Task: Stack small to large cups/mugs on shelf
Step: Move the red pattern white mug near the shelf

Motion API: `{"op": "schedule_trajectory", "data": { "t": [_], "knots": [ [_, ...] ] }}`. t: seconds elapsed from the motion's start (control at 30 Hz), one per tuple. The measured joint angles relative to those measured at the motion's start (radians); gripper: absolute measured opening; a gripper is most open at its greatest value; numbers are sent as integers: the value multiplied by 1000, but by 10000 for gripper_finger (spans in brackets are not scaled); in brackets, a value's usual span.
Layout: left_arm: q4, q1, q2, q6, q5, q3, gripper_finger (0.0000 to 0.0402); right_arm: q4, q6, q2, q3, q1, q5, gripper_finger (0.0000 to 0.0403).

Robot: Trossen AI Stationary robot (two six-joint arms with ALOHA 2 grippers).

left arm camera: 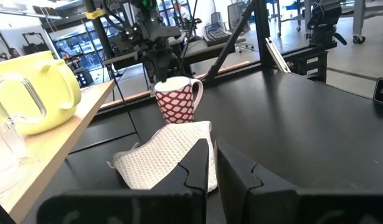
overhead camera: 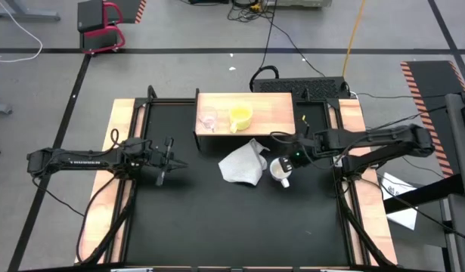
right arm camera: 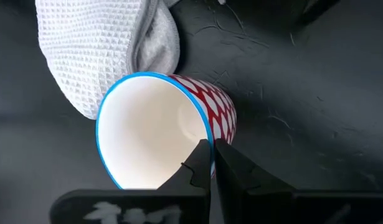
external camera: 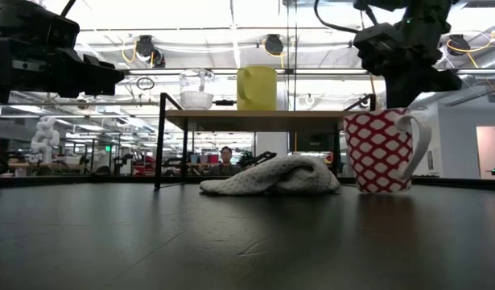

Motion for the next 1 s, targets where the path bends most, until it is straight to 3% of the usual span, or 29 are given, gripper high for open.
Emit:
{"op": "schedule_trajectory", "data": {
  "t": [0.37,1.0],
  "knots": [
    [0,0,0,7,0,0,31,135,54,-57,-112,0,0,0],
    [-4,0,0,0,0,0,31,177,38,-81,-119,0,1,7]
  ]
}}
